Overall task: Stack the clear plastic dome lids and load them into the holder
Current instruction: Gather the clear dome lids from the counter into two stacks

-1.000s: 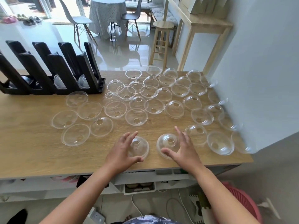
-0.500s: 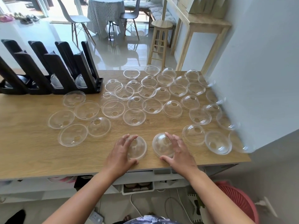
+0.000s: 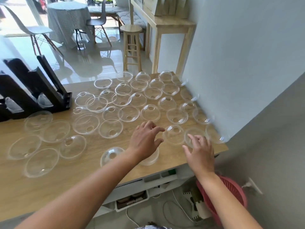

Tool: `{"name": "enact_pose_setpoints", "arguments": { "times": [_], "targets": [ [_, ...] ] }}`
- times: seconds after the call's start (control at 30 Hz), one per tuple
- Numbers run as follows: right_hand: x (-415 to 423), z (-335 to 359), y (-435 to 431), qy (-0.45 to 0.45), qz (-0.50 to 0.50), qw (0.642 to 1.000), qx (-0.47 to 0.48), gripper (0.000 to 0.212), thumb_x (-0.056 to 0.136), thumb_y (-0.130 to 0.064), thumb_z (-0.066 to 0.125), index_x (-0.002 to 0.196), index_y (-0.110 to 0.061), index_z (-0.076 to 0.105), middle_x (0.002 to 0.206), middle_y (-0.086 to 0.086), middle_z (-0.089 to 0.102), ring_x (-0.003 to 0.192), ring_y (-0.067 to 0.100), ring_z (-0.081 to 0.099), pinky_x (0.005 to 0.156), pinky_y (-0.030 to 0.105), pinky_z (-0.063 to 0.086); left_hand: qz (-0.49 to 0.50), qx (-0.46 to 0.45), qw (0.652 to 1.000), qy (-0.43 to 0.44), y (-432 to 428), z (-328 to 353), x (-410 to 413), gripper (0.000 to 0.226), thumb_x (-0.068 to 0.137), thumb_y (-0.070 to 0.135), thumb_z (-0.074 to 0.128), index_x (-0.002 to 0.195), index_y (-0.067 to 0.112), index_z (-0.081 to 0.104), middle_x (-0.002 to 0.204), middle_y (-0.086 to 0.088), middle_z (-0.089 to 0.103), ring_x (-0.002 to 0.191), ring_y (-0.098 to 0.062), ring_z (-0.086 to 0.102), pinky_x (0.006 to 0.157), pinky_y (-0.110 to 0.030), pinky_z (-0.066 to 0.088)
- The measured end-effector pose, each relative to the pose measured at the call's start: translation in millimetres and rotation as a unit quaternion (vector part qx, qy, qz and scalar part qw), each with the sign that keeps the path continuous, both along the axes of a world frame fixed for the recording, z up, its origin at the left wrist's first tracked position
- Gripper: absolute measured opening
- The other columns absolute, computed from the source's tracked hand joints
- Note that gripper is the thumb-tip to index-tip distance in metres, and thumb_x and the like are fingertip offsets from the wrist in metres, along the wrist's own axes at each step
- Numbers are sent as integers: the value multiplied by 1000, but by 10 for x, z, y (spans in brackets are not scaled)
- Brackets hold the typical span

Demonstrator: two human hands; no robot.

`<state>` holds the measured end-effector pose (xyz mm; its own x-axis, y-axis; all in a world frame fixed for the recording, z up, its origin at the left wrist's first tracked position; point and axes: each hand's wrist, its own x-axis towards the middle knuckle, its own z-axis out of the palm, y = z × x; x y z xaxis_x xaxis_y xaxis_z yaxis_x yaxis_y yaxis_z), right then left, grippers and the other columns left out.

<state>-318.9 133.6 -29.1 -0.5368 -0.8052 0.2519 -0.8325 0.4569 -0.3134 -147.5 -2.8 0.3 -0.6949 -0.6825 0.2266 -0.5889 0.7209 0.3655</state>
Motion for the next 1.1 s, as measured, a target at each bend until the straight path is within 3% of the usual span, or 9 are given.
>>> {"name": "enact_pose_setpoints", "arguments": {
  "times": [0.17,0.37,0.53,0.67,0.8,0.87,0.93,1.0,1.1],
  "targets": [
    [-240,-83,149,73,-9,992,99,45,85,-33,69,127,-21,59,122,4,58,109,25,51,88,38,47,-56,-46,992,-100,-135,-147,-632,49,88,49,59,134,34,50,130,-1,47,122,-22,43,102,-35,36],
    [-334,-154,140,106,-3,990,96,24,85,-25,70,108,-18,71,104,3,64,94,24,55,79,37,51,-60,-42,986,-148,-188,-246,-857,41,86,51,62,122,32,59,131,-1,48,121,-22,46,101,-35,38],
    [-356,-178,153,117,21,990,75,11,89,-21,65,95,-16,73,94,0,66,87,22,56,75,36,50,-60,18,988,-142,-170,-225,-852,36,83,52,65,110,28,62,134,2,49,113,-21,55,82,-33,48],
    [-322,-96,127,86,34,996,21,9,87,-17,68,94,-16,73,90,0,66,84,22,58,74,36,51,-47,33,991,-120,-191,-104,-749,31,82,51,67,102,27,65,136,5,50,110,-18,58,72,-28,44],
    [-281,97,71,-18,27,996,-81,11,88,-12,68,98,-15,72,94,-1,68,91,20,60,81,37,52,-35,40,996,-70,-210,167,-605,27,80,52,68,95,29,65,135,9,51,113,-16,56,73,-30,43],
    [-223,234,6,-128,10,982,-141,12,92,-16,63,101,-18,71,96,-7,68,93,13,60,86,32,51,-15,54,998,-33,-261,365,-464,25,78,53,70,91,33,64,133,12,52,113,-15,56,76,-31,44],
    [-121,380,-103,-274,-14,941,-196,14,94,-20,61,103,-26,69,93,-13,69,89,2,63,79,20,52,25,66,997,8,-346,572,-239,24,75,55,71,86,36,63,131,14,53,111,-13,57,80,-32,43],
    [-24,477,-228,-403,-30,882,-241,15,95,-19,60,105,-27,69,83,-9,72,77,-1,65,69,12,50,57,87,994,27,-438,735,36,22,73,55,73,82,38,62,129,13,53,110,-14,57,87,-35,45],
    [91,511,-365,-557,-30,797,-232,18,95,-14,58,108,-19,69,76,3,71,53,5,51,52,18,41,102,107,988,-44,-517,884,483,24,71,58,72,77,40,58,120,11,55,102,-14,56,85,-36,46]
  ]
}}
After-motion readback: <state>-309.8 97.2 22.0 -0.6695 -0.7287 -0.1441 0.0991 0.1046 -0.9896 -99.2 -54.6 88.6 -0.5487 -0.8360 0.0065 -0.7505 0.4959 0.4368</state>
